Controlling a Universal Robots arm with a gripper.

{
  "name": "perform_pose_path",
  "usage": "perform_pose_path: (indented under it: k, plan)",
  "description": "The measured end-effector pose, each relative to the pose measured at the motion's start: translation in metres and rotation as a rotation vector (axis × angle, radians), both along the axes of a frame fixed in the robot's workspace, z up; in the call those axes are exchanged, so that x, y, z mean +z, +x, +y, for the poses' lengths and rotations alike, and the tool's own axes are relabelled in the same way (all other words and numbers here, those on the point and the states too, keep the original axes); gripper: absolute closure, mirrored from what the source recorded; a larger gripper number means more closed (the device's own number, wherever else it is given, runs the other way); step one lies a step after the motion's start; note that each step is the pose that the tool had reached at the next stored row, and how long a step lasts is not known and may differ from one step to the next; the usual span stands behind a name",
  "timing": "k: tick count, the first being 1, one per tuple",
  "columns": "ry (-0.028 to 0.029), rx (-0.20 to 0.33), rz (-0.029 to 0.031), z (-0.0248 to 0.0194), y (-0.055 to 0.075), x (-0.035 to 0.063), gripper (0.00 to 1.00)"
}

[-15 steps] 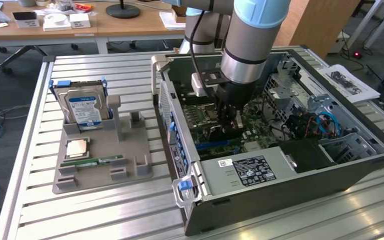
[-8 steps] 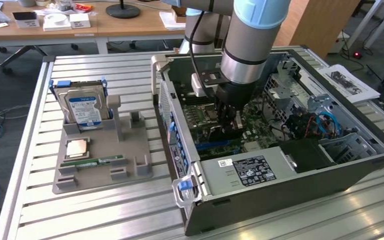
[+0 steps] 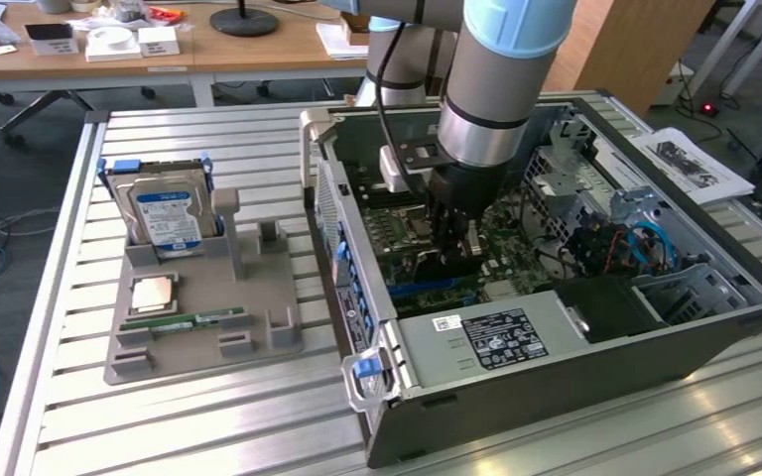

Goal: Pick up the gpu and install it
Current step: 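Insert the gpu into the slot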

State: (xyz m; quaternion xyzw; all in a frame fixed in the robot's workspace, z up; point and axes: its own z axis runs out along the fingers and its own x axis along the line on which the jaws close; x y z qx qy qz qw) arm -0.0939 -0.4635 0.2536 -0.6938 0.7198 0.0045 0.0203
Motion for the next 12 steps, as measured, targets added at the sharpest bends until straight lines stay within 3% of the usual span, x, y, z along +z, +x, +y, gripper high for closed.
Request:
perform_pose_path:
  k: [2,5,6,9,11,12]
  plan:
    - [-0.003,0.0,-0.0001,-0.0001,0.0001,-0.0001,0.73]
    - [-0.0128,0.0,-0.0001,-0.0001,0.0001,-0.0001,0.73]
    - [-0.0132,-0.001,0.0001,-0.0002,-0.0001,0.0,0.73]
    - [-0.0122,-0.001,0.0,-0.0002,-0.0011,-0.0004,0.73]
    - [-0.0042,0.0,-0.0001,-0.0002,-0.0022,-0.0005,0.73]
    - [-0.0031,0.0,0.0,-0.0001,-0.0023,-0.0005,0.73]
